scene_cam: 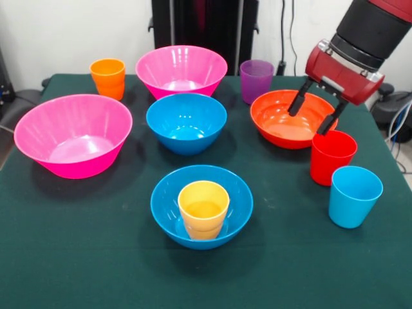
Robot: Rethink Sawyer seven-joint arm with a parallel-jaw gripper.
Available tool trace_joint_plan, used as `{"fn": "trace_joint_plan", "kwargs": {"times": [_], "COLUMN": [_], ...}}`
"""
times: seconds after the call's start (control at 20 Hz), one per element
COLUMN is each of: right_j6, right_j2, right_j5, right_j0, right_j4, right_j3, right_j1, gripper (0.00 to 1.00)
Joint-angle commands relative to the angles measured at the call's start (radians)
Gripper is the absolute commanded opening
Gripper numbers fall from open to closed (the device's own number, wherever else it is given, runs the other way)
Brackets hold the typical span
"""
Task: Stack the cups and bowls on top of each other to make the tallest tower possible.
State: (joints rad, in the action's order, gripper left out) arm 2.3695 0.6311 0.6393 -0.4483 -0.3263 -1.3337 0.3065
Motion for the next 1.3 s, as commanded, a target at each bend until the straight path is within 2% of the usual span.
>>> {"fn": "trace_joint_plan", "kwargs": {"times": [0.05,0.4,0.65,0.95,1.3], "right_j6": [0.177,0.182,0.183,0.149,0.163], "right_j2": [-0.002,0.043,0.064,0.031,0.05], "right_j5": [0.022,-0.029,-0.081,-0.106,-0.165], "right_j0": [-0.002,-0.026,-0.039,-0.021,-0.026], "right_j4": [0.041,0.049,0.055,0.048,0.047], "right_j3": [-0.053,-0.085,-0.093,-0.135,-0.152], "right_j1": [-0.034,-0.037,-0.073,-0.085,-0.124], "gripper": [1.0,1.0,1.0,1.0,1.0]}}
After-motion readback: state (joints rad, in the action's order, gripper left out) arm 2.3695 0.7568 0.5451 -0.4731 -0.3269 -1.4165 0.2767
